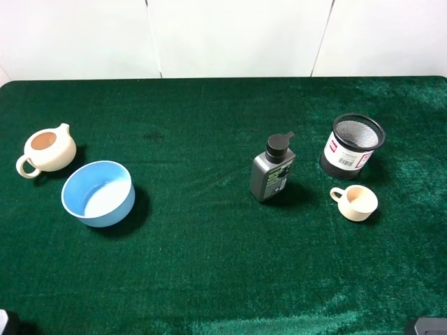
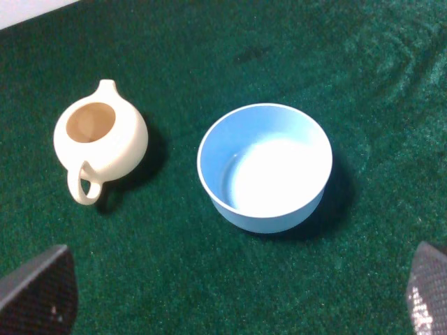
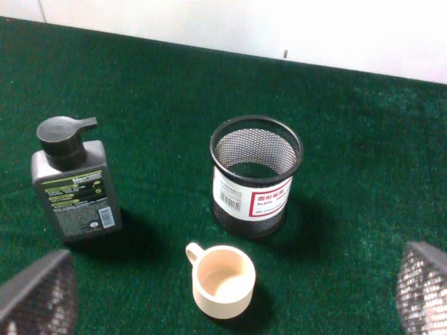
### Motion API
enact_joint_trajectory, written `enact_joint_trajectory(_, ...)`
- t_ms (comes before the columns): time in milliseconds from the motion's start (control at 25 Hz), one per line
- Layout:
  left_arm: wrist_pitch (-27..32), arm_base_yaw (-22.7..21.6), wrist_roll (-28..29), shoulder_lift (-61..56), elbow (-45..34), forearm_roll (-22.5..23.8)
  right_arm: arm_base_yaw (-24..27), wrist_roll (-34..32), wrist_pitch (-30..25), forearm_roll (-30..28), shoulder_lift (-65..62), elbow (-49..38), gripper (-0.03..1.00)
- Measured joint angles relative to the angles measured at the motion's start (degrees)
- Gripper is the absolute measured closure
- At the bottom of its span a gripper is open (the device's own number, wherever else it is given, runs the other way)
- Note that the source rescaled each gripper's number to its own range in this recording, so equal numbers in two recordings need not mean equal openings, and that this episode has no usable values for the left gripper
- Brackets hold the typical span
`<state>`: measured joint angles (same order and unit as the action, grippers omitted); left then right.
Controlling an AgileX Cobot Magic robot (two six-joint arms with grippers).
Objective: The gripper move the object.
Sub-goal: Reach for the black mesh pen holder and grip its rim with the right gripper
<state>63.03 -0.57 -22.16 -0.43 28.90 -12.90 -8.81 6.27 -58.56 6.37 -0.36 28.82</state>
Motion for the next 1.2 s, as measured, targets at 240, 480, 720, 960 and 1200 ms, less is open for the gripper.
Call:
enact_joint_trajectory(240,0.00,0.00,0.00,0.00,0.00,0.00,0.00,0.00,0.00,0.00,0.00,0.00,-0.03)
enact_joint_trajectory(480,0.00,0.00,0.00,0.00,0.00,0.00,0.00,0.00,0.00,0.00,0.00,0.00,-0.03)
enact_joint_trajectory(720,0.00,0.00,0.00,0.00,0.00,0.00,0.00,0.00,0.00,0.00,0.00,0.00,-0.03)
enact_joint_trajectory(960,0.00,0.00,0.00,0.00,0.00,0.00,0.00,0.00,0.00,0.00,0.00,0.00,-0.03)
enact_joint_trajectory(1200,0.00,0.00,0.00,0.00,0.00,0.00,0.00,-0.08,0.00,0.09,0.00,0.00,-0.03)
